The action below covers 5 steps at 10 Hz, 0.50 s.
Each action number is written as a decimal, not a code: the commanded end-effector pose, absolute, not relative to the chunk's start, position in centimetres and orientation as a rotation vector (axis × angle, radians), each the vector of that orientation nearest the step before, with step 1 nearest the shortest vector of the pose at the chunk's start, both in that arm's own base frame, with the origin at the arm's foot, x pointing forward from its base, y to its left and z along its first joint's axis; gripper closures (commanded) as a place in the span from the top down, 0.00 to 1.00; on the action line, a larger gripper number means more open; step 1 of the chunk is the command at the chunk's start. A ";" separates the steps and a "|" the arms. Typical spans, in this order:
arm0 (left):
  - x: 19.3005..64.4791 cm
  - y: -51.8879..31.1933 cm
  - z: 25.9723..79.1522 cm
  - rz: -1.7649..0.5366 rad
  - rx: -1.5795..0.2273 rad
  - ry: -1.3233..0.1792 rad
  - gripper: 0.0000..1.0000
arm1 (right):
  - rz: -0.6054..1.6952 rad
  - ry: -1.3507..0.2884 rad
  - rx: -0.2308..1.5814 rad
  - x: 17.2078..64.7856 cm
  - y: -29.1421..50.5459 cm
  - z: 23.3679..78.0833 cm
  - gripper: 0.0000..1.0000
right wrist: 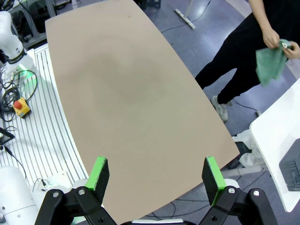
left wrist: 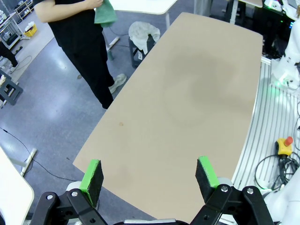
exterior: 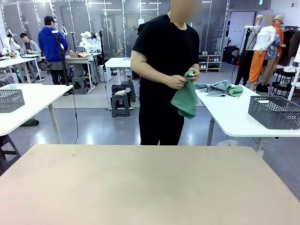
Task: Fold the towels and place them in the basket.
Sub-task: When a person lays out a Towel with hook on the table, fold it in half twice.
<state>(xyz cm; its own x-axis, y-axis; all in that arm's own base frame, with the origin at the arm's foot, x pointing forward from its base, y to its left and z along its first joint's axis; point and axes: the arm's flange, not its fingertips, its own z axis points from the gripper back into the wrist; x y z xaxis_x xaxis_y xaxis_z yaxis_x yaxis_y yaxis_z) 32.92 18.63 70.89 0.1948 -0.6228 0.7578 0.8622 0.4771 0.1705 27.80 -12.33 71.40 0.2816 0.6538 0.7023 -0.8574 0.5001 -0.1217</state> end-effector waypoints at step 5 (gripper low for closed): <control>32.9 18.5 70.9 -1.074 -0.326 -0.884 1.00 | 1.033 -0.774 0.306 27.8 -12.3 71.3 1.00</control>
<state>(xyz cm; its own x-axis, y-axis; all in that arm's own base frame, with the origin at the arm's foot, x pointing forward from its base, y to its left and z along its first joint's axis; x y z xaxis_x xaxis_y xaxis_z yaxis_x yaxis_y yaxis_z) 32.92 18.64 70.89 0.1948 -0.6228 0.7578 0.8622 0.4771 0.1705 27.81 -12.33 71.40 0.2816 0.6538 0.7023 -0.8574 0.5001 -0.1217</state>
